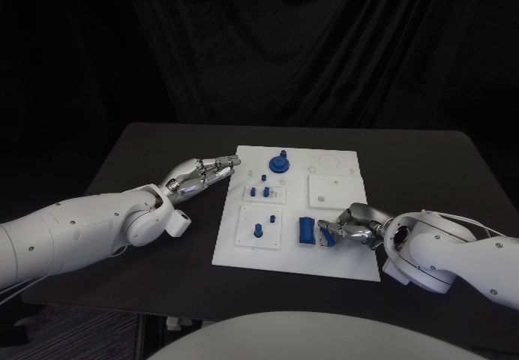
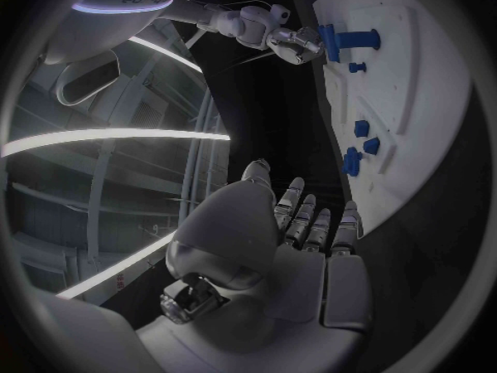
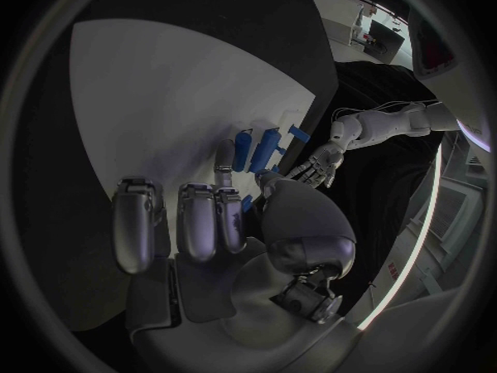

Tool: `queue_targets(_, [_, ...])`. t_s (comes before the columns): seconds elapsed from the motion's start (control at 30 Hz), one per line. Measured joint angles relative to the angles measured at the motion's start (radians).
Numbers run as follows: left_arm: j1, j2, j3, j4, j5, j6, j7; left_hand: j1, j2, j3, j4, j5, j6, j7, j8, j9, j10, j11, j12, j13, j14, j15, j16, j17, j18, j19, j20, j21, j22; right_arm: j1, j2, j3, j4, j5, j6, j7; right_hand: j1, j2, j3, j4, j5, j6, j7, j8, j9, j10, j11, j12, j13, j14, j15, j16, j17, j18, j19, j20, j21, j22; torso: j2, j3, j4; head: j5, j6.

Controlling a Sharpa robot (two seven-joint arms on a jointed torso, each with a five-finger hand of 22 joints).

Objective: Assemble the parts on the task board

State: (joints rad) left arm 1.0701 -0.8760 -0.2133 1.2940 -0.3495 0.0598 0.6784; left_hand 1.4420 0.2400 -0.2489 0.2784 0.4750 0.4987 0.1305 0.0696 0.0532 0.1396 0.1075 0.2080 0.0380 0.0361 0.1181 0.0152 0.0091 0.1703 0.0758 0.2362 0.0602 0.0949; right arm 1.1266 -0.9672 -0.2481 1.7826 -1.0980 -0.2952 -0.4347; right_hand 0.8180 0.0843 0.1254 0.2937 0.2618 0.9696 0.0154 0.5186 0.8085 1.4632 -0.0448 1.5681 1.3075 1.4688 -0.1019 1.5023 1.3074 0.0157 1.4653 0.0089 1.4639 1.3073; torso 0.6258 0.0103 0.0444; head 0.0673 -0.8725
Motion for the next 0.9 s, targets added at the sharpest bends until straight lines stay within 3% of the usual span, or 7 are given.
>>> queue_targets(0.73, [-0.001, 0.000, 0.000, -0.004, 0.000, 0.001, 0.000, 0.004, 0.004, 0.000, 0.000, 0.000, 0.000, 0.000, 0.004, 0.000, 0.000, 0.000, 0.000, 0.000, 0.004, 0.004, 0.000, 0.001, 0.000, 0.000, 0.000, 0.000, 0.001, 0.000, -0.006, 0.000, 0.014, 0.026, -0.031, 0.035, -0.008, 0.008, -0.005, -0.006, 0.015, 0.004, -0.004, 0.013, 0.008, 0.004, -0.004, 0.000, 0.000, -0.004, -0.004, 0.000, 0.000, 0.000, 0.000, 0.000, 0.004, 0.000, 0.000, 0.0005, 0.0000, 0.002, 0.000])
queue_targets(0.9, [-0.001, 0.000, 0.000, -0.004, 0.000, 0.001, 0.000, 0.004, 0.004, 0.000, 0.000, 0.000, 0.000, 0.000, 0.004, 0.000, -0.001, 0.001, 0.000, 0.000, 0.004, 0.004, 0.000, 0.001, 0.000, 0.000, 0.000, 0.000, 0.001, 0.000, -0.013, 0.000, 0.017, 0.027, -0.035, 0.046, 0.036, -0.005, -0.014, -0.014, 0.025, 0.004, -0.004, 0.026, 0.022, 0.001, -0.008, 0.000, 0.000, -0.001, -0.006, 0.000, 0.000, 0.000, 0.004, -0.004, 0.004, 0.000, 0.000, 0.0005, 0.0001, 0.002, 0.000])
